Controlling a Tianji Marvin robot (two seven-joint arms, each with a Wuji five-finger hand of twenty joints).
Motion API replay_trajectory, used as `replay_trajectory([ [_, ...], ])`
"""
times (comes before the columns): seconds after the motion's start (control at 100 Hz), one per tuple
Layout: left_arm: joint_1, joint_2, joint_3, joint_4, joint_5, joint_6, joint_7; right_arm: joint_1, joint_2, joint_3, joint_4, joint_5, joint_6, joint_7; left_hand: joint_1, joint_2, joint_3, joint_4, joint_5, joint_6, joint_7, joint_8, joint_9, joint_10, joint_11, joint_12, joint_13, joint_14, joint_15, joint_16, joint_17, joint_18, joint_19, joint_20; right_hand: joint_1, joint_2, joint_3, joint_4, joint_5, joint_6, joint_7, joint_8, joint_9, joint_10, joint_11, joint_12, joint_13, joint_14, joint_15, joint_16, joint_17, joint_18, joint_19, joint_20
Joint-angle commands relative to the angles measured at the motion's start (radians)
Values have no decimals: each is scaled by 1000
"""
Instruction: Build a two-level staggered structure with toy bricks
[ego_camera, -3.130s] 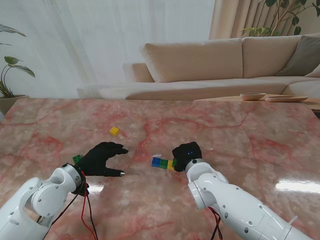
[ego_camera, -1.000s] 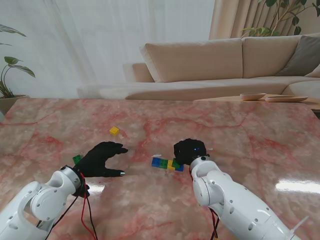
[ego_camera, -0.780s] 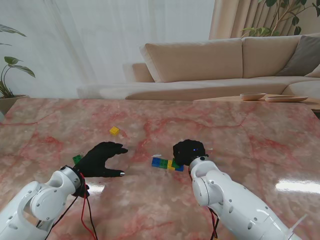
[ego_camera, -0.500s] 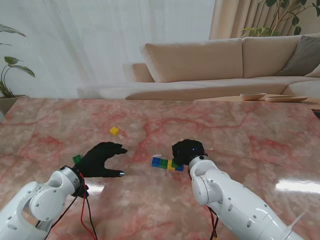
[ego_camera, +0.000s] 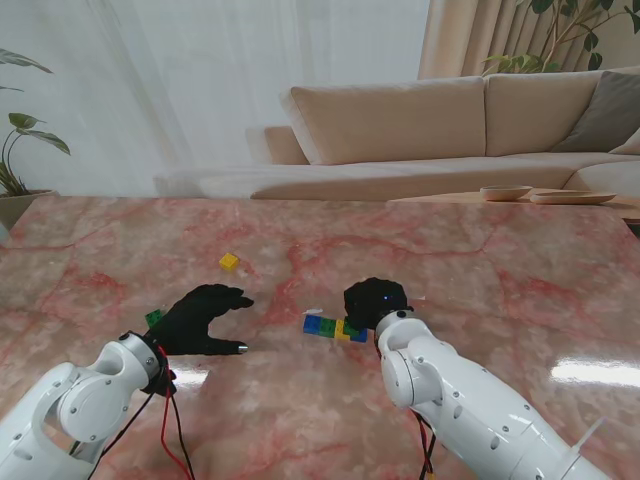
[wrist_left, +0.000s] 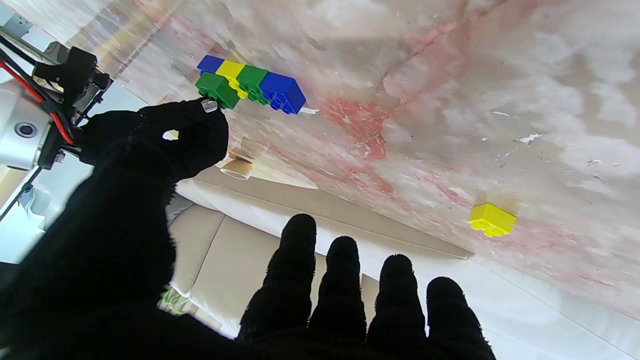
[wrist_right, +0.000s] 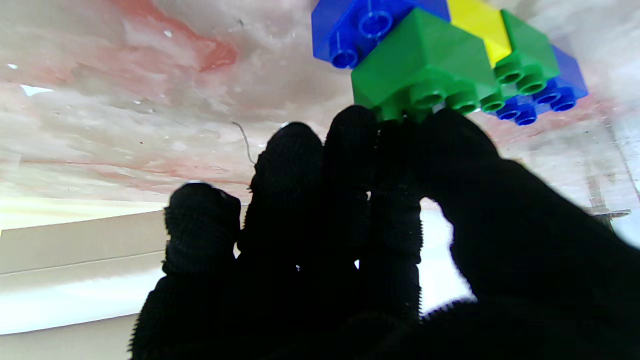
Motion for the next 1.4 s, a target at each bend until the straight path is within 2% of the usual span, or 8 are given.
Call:
replay_trajectory([
  [0.0,6,2,-1,-3,2,1,-5,-30,1,-15,52,8,12,27,27,27,-9,20,24,9,-5,-7,-24,4,-25,-11,-27,-49,-32,-16,0,-31,-44,-12,90,-59,-7,2,48,-32,-20,-48,46,14,-9,-16,43,-10,-3,5,17,6,65,-15],
  [0.61,-5,4,9,-3,0,-5,-12,-80,14,-4,57,-1,3,42,24,34,-7,20,26,13,-4,-6,-24,3,-24,-11,-28,-48,-32,-16,0,-31,-46,-15,143,-136,-17,-1,63,-62,-4,-65,64,-4,-13,-31,54,-17,-30,-5,27,-1,60,-22],
  [0.76,-5,4,8,-4,1,-7,-11,-75,14,-11,67,6,-4,45,25,34,-4,20,28,10,-3,-6,-22,3,-23,-10,-27,-49,-31,-15,0,-31,-46,-15,136,-130,-14,-2,57,-63,-5,-69,57,-7,-18,-36,48,-17,-40,-7,24,-1,58,-24],
  [0.88,-6,4,9,-4,2,-7,-10,-79,10,1,69,12,-25,22,24,33,-2,20,28,10,-2,-5,-22,3,-23,-10,-27,-49,-30,-15,0,-31,-46,-15,121,-108,-20,-3,27,-61,-17,-72,27,2,-33,-41,28,-19,-62,-14,8,-4,40,-29],
  [0.97,-7,3,10,-4,2,-6,-9,-83,6,14,66,9,-40,0,23,34,-2,20,27,9,-3,-6,-23,3,-23,-10,-28,-50,-30,-15,0,-31,-46,-16,114,-91,-26,-2,6,-58,-27,-73,11,-12,-42,-40,10,-24,-64,-11,-7,-14,35,-27],
  [1.0,-7,3,10,-3,2,-6,-8,-84,6,18,63,8,-44,-3,22,34,-2,20,27,10,-2,-5,-23,3,-23,-10,-27,-50,-30,-15,0,-32,-46,-16,113,-88,-29,-1,-1,-57,-30,-73,3,-2,-46,-40,3,-26,-62,-9,-10,-17,35,-25],
  [1.04,-8,3,11,-3,3,-6,-6,-84,5,23,61,7,-50,-9,23,32,-1,20,27,9,-2,-5,-22,2,-23,-10,-26,-50,-29,-15,0,-32,-46,-16,111,-84,-31,0,-6,-55,-32,-72,-2,-11,-48,-38,-3,-28,-61,-7,-14,-18,35,-24],
  [1.39,-2,2,2,-5,7,-10,-1,-87,1,39,43,2,-81,-33,23,31,3,19,27,9,-3,-6,-22,-2,-25,-11,-27,-50,-30,-16,1,-32,-47,-18,99,-55,-38,4,-29,-53,-44,-69,-22,-10,-62,-39,-30,-33,-67,-6,-40,-21,16,-21],
])
